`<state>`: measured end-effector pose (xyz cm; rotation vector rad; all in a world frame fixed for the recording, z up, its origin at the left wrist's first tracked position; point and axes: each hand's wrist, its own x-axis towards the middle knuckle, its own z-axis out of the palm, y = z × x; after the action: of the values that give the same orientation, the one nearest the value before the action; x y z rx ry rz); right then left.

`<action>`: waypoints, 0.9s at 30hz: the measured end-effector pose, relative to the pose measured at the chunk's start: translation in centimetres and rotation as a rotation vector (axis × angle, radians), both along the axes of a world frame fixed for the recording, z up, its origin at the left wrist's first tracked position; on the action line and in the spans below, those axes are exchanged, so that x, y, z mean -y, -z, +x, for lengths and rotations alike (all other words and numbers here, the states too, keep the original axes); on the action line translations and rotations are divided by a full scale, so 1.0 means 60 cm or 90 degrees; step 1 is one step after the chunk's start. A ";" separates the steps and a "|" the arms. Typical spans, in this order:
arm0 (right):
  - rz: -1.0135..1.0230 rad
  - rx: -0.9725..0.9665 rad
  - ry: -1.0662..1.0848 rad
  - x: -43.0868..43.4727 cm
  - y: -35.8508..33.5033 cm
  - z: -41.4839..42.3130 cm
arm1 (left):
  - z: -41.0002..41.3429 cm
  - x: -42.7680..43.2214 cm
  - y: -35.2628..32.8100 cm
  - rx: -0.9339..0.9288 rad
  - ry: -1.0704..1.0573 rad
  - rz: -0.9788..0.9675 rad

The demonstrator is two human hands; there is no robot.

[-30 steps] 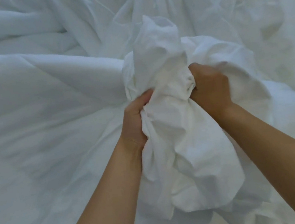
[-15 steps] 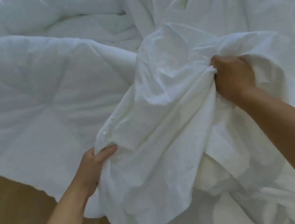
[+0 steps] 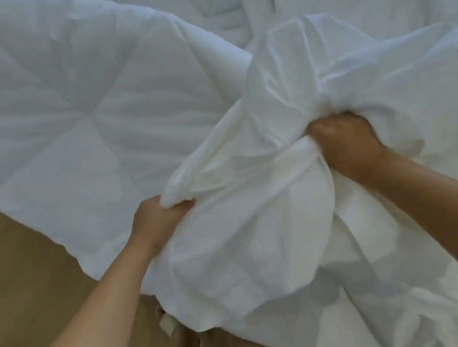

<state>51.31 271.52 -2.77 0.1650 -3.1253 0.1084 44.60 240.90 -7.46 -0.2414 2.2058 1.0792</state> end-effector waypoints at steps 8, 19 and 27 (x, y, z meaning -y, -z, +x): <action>-0.071 0.163 0.183 0.053 0.009 0.013 | -0.003 0.006 0.008 0.112 0.095 0.100; 0.249 0.262 -0.202 0.240 0.101 0.007 | 0.018 0.089 0.035 0.358 0.243 0.100; 0.195 0.128 -0.249 0.217 0.155 0.011 | 0.106 0.087 0.095 0.185 -0.135 0.110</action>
<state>51.96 258.49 -12.04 0.8152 -3.2382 -0.3775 50.96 235.67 -13.18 -0.5298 1.8481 1.2547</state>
